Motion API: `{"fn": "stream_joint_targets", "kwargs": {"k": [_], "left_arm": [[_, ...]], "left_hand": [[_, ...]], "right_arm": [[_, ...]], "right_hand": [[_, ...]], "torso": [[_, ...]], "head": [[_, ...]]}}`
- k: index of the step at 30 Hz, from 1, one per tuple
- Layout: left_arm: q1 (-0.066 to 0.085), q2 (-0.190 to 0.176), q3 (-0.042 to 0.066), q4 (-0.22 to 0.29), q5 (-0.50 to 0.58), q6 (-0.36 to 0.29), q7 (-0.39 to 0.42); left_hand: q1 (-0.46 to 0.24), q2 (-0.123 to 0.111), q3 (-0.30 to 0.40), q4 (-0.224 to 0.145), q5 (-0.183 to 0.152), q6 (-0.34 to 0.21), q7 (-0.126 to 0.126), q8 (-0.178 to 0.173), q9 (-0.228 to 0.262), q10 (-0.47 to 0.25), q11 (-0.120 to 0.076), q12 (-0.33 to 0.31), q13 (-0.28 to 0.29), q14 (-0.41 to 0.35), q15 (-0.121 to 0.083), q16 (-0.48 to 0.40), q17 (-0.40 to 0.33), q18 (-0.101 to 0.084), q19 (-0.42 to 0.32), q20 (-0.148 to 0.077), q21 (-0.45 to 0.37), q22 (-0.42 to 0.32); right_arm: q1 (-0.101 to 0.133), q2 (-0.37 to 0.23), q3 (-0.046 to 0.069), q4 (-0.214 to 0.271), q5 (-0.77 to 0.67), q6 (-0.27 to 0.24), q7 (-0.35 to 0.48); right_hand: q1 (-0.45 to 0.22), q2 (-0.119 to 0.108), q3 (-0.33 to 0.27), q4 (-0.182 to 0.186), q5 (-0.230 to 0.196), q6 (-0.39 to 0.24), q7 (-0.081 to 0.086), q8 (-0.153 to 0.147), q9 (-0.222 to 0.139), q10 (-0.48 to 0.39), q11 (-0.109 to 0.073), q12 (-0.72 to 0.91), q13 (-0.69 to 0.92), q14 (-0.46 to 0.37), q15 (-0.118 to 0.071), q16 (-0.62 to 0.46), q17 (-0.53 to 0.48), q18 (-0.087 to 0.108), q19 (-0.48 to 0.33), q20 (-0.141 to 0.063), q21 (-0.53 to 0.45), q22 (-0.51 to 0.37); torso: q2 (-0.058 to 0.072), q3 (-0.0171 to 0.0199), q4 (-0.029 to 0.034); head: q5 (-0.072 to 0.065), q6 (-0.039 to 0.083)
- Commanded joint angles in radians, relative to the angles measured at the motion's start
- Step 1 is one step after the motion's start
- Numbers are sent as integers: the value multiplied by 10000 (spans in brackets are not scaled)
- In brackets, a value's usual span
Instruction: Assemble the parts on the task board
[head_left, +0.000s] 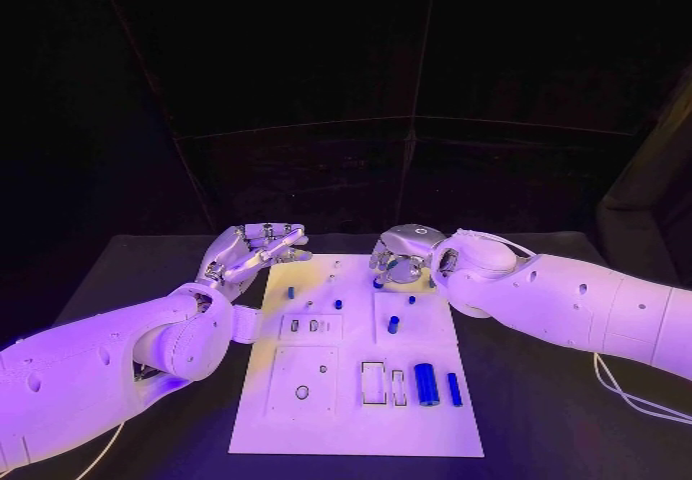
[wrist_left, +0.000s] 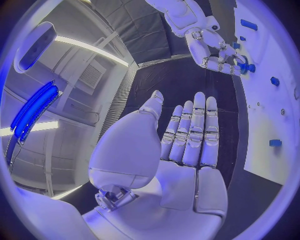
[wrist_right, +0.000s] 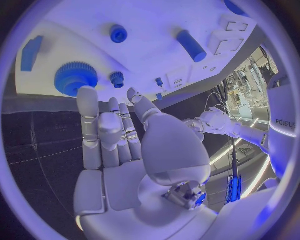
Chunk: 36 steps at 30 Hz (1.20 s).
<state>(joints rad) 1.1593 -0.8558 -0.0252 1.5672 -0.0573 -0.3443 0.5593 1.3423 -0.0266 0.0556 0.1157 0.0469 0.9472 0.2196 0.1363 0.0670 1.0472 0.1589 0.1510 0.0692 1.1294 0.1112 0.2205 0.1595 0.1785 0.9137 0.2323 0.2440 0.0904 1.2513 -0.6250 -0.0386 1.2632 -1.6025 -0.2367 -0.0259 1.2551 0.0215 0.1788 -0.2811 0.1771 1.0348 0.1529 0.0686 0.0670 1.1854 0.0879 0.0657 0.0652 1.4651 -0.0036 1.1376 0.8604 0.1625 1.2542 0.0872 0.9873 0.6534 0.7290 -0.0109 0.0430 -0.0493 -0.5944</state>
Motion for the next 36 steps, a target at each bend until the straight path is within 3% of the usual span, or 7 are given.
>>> {"fn": "stream_joint_targets", "kwargs": {"k": [1,10,14,18,27,32,36], "left_arm": [[17,-14,10,39,-99,224,-38],[18,-28,10,21,-99,270,-91],[20,-45,10,32,-99,284,-115],[21,-49,10,27,-99,292,-132],[24,-72,10,45,-99,315,-166],[26,-90,10,65,-99,330,-179],[27,-98,10,66,-99,326,-186]], "left_hand": [[-11,95,9,-74,18,61,18,-51,-14,51,54,-67,-19,-10,45,-79,16,61,85,-6,-58,-22],[-26,104,-5,-94,17,56,32,-79,-17,41,65,-103,-23,-11,52,-110,23,61,99,-1,-81,-40],[-32,108,-12,-106,17,51,38,-94,-18,33,71,-123,-25,-8,55,-125,27,61,107,1,-92,-50],[-36,112,-18,-117,17,46,45,-109,-19,24,77,-142,-27,-4,58,-137,31,61,115,3,-103,-58],[-44,120,-26,-131,17,38,53,-129,-21,13,84,-167,-29,2,62,-154,37,61,125,6,-117,-70],[-51,132,-29,-140,17,33,59,-145,-21,5,89,-186,-30,9,64,-166,43,61,134,8,-127,-79],[-51,132,-29,-140,17,33,59,-145,-21,5,89,-186,-30,9,64,-166,43,61,134,8,-127,-79]], "right_arm": [[34,43,10,-18,-578,623,-400],[39,174,9,-118,-683,1084,-490],[39,220,9,-193,-690,1172,-466],[39,274,8,-265,-693,1262,-435],[38,380,7,-407,-694,1411,-433],[38,431,7,-471,-689,1179,-375],[37,406,7,-402,-564,600,-266]], "right_hand": [[-51,-43,74,8,20,-78,12,-44,-9,-109,7,-29,-7,296,61,188,212,-118,22,21,252,293],[-47,-177,269,3,72,-102,31,-35,-4,-340,41,-29,-7,244,61,500,524,-159,-7,75,684,727],[-26,-131,408,16,107,-52,52,-19,3,-315,46,5,7,275,60,741,826,-204,81,101,968,1080],[-56,-55,592,61,24,3,52,-13,6,-223,36,34,16,290,61,932,1032,-233,129,110,1209,1358],[20,85,1137,42,-95,171,46,9,15,-43,3,43,12,282,37,1187,1274,-284,184,110,1602,1806],[38,182,1501,69,-162,379,21,60,36,148,-37,77,25,272,-5,1301,1361,-322,244,108,1849,2104],[4,247,1762,149,-337,624,-30,129,64,400,-107,139,50,278,-54,1408,1451,-361,338,79,2079,2395]], "torso": [[62,2,8],[93,19,8],[119,10,26],[152,35,20],[200,39,25],[229,47,21],[240,49,23]], "head": [[-5,-18],[-8,-65],[-12,-60],[-4,-60],[-18,-85],[-6,-63],[-11,-60]]}}
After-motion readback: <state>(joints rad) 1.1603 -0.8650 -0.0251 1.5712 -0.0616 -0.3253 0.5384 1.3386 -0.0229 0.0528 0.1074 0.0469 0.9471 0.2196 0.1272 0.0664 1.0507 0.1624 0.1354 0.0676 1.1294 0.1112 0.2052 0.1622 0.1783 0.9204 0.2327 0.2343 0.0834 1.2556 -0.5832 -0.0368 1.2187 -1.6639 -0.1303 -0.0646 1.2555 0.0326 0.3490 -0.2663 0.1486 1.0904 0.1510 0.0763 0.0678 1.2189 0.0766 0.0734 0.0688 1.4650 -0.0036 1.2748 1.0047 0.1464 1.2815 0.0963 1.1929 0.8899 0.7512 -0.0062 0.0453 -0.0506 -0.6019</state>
